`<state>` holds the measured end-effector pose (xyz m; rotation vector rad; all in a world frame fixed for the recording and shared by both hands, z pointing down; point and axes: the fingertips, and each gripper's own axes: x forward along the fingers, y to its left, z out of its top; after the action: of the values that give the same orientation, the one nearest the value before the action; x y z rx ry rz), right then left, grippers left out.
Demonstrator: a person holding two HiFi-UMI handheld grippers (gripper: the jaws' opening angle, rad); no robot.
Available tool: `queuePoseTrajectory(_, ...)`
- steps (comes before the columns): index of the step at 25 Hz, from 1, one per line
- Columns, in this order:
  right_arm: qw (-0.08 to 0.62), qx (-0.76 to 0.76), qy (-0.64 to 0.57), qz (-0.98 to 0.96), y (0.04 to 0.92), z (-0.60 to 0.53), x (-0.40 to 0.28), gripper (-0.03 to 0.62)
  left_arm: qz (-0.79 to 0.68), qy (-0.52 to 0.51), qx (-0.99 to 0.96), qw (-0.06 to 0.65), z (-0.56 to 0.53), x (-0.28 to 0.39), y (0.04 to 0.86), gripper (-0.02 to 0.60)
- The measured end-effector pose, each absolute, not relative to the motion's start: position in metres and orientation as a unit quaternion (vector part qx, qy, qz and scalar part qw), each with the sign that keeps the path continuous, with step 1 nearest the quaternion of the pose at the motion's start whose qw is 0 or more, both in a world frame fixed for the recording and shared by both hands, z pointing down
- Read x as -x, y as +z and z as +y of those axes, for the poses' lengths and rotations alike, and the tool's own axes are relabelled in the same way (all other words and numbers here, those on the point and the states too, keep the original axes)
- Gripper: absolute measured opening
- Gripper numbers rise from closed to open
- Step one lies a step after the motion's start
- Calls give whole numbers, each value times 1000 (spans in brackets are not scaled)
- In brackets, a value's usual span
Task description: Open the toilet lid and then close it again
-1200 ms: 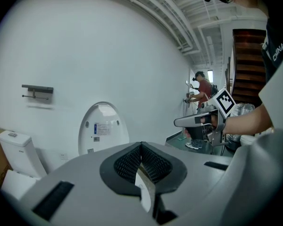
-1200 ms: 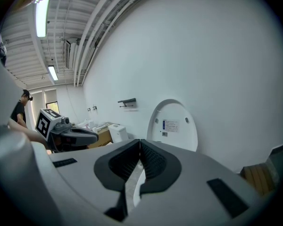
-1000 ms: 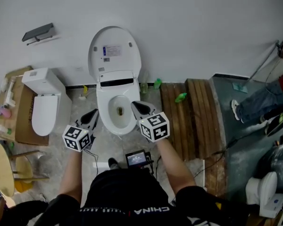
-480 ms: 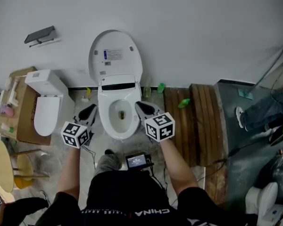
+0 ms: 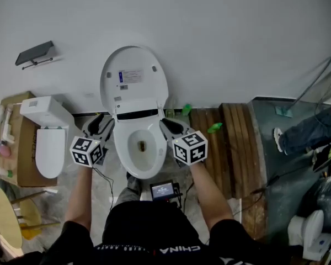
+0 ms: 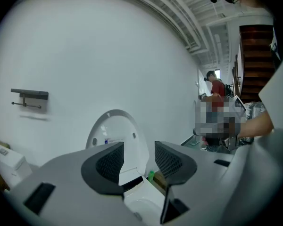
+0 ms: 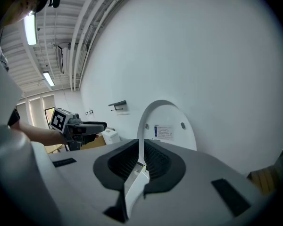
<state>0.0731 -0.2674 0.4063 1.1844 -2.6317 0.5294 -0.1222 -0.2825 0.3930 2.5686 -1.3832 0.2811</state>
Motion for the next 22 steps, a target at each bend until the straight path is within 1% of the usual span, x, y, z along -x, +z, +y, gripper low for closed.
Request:
queuePoseTrajectory(4,110,-406,183,-889,402,-314,-47,55,-461,98,-876,106,-341,151,392,227)
queuePoseTrajectory(7,118,-407,180,-888,401,-342,-28,101,-459,97,-877,103,-379,172,389,264)
queuePoseTrajectory(10,127,-423,166,-882,398,-370,-18,149,-445,104,-884,98,-410,183,388,279)
queuePoseTrajectory(13,136,-437,153,-876,398,-394,-10,176,-441,110,-886,90,-435,195,388,291)
queuePoseTrajectory(15,139,-443,155,-872,400,-410,-7,195,-442,98,-885,103,-451,202,388,296)
queuePoseTrajectory(18,143,-452,162,-866,404,-433,-8,204,-450,79,-882,118,-471,203,386,296)
queuePoseTrajectory(22,150,-461,152,-861,400,-465,-16,206,-459,93,-877,109,-498,197,389,296)
